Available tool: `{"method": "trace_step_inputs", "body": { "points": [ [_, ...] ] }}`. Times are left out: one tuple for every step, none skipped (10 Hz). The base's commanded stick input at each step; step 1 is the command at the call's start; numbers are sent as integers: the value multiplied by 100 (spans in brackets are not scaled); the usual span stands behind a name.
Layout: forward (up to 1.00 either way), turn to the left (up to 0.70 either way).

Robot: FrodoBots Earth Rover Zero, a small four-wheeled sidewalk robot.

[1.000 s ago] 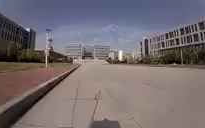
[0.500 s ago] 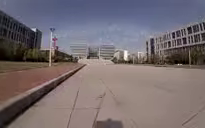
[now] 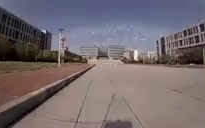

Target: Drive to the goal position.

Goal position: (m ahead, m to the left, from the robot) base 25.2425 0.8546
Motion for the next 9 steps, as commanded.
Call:
{"method": "trace_step_inputs", "body": {
  "points": [
    [70, 1],
    [70, 1],
    [70, 1],
    [70, 1],
    [70, 1],
    [70, 1],
    [70, 1],
    [70, 1],
    [70, 1]
  ]
}}
